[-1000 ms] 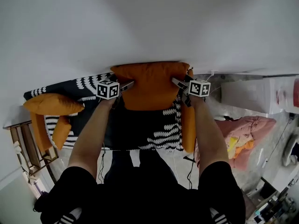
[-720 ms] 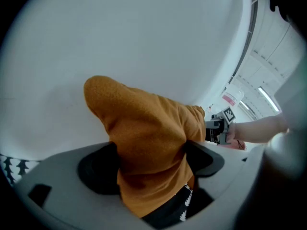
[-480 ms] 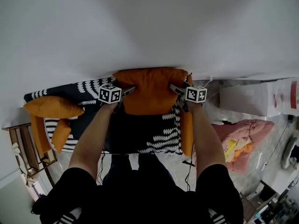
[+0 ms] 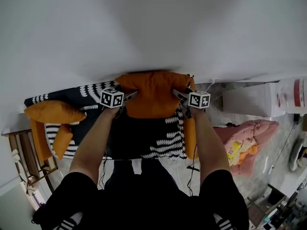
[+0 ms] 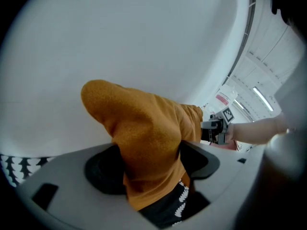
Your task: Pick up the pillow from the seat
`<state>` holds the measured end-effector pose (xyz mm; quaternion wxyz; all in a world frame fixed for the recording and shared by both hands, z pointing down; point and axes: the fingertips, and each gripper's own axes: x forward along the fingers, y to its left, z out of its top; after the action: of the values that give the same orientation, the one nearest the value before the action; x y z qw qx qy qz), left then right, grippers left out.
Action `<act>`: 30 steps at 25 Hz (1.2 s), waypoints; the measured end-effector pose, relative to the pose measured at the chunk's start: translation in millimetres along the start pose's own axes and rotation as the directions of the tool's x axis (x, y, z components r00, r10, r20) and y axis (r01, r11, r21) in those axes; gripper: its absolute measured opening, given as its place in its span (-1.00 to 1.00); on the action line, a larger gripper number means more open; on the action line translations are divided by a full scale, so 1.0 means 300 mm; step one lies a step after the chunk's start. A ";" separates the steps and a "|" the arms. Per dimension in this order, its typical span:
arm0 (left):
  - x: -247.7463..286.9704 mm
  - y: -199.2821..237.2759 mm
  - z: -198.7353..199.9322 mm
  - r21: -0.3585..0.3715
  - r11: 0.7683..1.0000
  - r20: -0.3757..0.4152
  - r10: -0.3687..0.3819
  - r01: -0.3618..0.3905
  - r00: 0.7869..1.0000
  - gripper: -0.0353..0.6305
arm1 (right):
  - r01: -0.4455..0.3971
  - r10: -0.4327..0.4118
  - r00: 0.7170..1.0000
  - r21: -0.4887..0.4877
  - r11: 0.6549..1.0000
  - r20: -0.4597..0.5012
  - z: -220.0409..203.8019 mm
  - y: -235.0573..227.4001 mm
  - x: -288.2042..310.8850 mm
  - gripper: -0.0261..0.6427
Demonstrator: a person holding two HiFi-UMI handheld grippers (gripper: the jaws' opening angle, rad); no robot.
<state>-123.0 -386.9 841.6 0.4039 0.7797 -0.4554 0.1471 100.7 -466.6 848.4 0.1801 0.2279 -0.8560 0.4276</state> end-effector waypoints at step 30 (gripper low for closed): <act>-0.290 -0.335 0.235 0.158 0.982 0.074 -0.116 0.103 0.990 0.05 | 0.019 -0.007 0.981 -0.060 0.998 0.192 0.159 0.335 -0.388 -0.15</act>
<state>-96.4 -363.2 695.5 0.3307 0.8378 -0.4155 0.1266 137.3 -424.5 697.4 0.1067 0.2680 -0.8807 0.3757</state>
